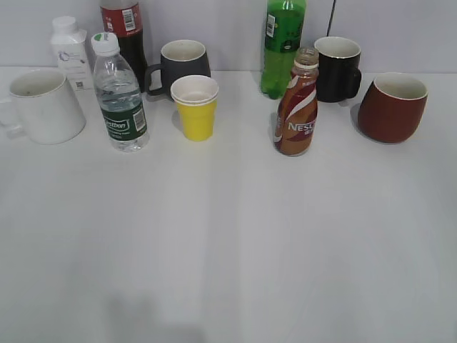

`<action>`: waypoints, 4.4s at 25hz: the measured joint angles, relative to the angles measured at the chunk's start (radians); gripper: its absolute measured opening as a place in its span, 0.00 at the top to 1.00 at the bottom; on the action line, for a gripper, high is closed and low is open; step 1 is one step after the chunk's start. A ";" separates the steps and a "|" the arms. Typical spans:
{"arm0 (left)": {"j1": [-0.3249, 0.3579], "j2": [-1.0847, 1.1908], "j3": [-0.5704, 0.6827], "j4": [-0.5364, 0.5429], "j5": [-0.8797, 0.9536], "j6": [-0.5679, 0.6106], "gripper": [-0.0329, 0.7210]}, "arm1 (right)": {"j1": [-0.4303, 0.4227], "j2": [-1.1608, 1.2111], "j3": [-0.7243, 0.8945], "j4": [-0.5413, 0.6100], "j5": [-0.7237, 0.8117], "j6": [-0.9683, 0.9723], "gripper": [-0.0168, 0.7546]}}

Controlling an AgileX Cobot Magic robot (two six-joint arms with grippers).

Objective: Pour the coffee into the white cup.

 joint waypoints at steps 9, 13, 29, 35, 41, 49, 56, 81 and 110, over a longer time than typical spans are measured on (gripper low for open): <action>0.000 0.000 0.000 0.000 0.000 0.000 0.19 | 0.000 0.000 0.000 0.000 0.000 0.000 0.36; 0.000 0.000 0.000 0.000 0.000 0.000 0.19 | 0.000 0.000 0.000 0.000 0.000 0.000 0.36; 0.000 0.000 0.000 0.000 0.000 0.000 0.24 | 0.000 0.000 0.000 0.000 0.000 0.000 0.36; 0.000 0.000 -0.005 0.000 -0.010 0.000 0.25 | 0.000 0.000 0.000 0.000 0.000 0.000 0.36; 0.000 0.000 -0.020 0.000 -0.060 0.000 0.25 | 0.000 0.000 0.000 0.000 0.000 0.000 0.36; 0.000 0.000 -0.014 0.006 -0.355 0.000 0.25 | 0.000 0.000 0.000 0.000 0.000 0.000 0.36; 0.000 0.064 0.081 0.007 -0.646 0.000 0.25 | 0.000 0.000 0.000 0.000 0.000 0.000 0.36; 0.000 0.868 0.235 -0.006 -1.532 0.000 0.30 | 0.000 0.000 0.000 0.000 0.000 0.000 0.36; 0.002 1.884 0.062 -0.097 -2.204 0.000 0.35 | 0.000 0.000 0.000 0.000 0.000 0.000 0.36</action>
